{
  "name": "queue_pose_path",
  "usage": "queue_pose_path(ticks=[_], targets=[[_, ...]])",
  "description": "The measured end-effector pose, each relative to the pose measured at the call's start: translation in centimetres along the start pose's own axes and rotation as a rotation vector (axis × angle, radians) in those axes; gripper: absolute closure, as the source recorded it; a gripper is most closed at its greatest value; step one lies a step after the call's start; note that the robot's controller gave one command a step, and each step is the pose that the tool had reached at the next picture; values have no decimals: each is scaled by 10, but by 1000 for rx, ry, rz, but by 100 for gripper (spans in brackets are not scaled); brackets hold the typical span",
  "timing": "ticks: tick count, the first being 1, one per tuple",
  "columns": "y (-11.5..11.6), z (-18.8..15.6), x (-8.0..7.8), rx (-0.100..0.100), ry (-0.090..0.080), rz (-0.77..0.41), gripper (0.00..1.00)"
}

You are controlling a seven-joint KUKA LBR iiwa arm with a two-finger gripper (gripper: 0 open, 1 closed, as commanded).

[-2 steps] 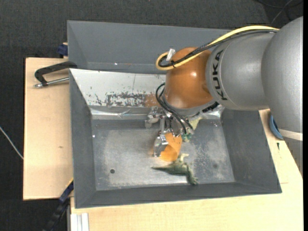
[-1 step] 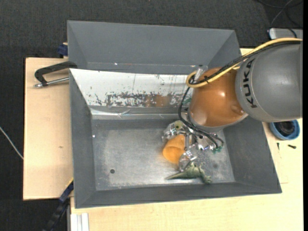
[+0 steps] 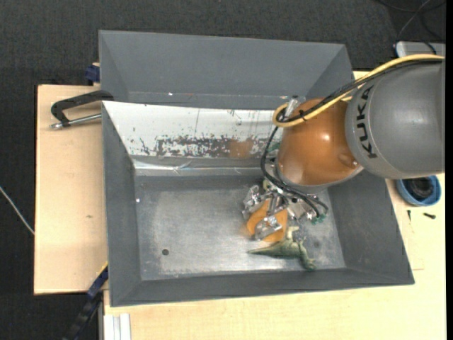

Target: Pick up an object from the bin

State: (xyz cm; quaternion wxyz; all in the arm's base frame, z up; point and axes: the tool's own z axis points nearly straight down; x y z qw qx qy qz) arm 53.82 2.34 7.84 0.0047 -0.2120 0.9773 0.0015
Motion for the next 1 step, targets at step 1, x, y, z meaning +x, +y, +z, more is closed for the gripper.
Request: queue_pose_path(ticks=[1], targets=[[-32,-166,-23,6,-2,-362,100]])
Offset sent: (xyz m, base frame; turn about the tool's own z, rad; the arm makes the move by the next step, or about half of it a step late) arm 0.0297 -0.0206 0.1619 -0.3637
